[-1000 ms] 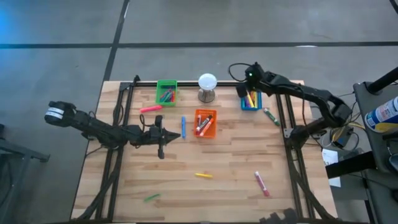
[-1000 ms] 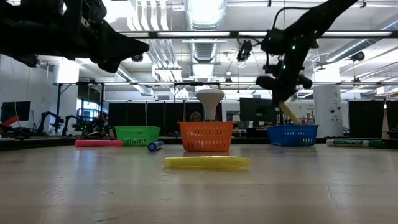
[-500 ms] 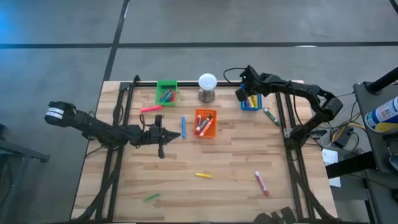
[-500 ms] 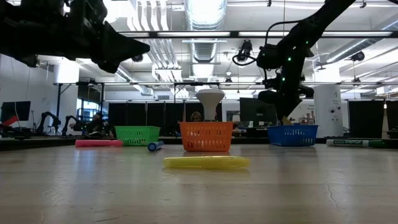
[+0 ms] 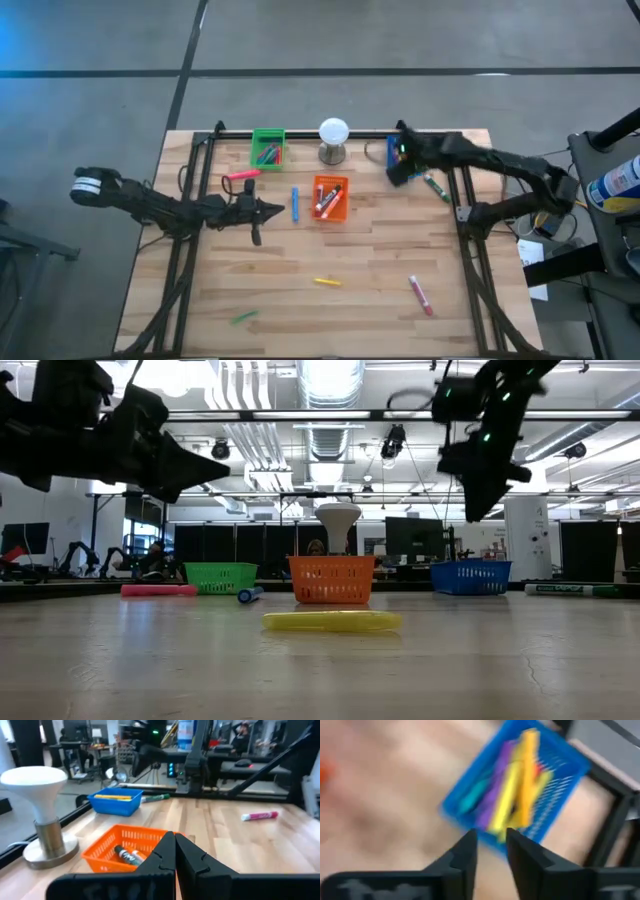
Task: Pick & Place Markers
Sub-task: Put the pink marker into the orange bin
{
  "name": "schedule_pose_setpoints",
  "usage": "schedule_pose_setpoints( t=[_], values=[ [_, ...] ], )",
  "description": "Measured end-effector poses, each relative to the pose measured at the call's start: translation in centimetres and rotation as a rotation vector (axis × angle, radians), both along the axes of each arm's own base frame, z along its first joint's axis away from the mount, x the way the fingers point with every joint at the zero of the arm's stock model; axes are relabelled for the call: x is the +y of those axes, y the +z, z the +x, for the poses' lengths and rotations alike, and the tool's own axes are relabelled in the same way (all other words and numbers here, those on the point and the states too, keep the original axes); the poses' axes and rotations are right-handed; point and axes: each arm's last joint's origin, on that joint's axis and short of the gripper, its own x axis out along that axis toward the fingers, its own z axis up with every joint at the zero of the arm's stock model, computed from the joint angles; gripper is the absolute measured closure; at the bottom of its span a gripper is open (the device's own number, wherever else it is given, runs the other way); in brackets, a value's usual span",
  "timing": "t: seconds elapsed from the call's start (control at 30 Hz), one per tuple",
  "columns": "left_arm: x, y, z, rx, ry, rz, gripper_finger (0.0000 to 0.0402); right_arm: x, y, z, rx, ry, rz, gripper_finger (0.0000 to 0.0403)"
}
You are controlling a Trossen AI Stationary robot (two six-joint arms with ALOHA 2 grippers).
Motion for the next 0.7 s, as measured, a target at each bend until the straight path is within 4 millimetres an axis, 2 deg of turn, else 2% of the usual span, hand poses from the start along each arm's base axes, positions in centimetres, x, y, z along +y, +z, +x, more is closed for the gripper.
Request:
schedule_pose_setpoints(
  t=[0.13, 0.2, 0.4, 0.7],
  values=[
    [-0.1, 0.1, -0.2, -0.028, -0.026, 0.001, 0.0401, 5.8, 0.7, 0.6, -0.112, 0.122, 0.021, 0.0371],
    [-0.1, 0.0, -0.2, -0.025, -0.027, 0.001, 0.0401, 8.7, 1.0, 1.0, -0.151, 0.180, 0.025, 0.0388],
    [-0.1, 0.0, -0.2, -0.024, -0.026, -0.005, 0.0401, 16.6, 0.7, 0.9, -0.214, 0.266, 0.040, 0.0390],
    [-0.1, -0.1, -0.2, -0.015, -0.026, -0.019, 0.0401, 26.5, -2.7, -0.7, -0.158, 0.226, 0.214, 0.0385]
  ],
)
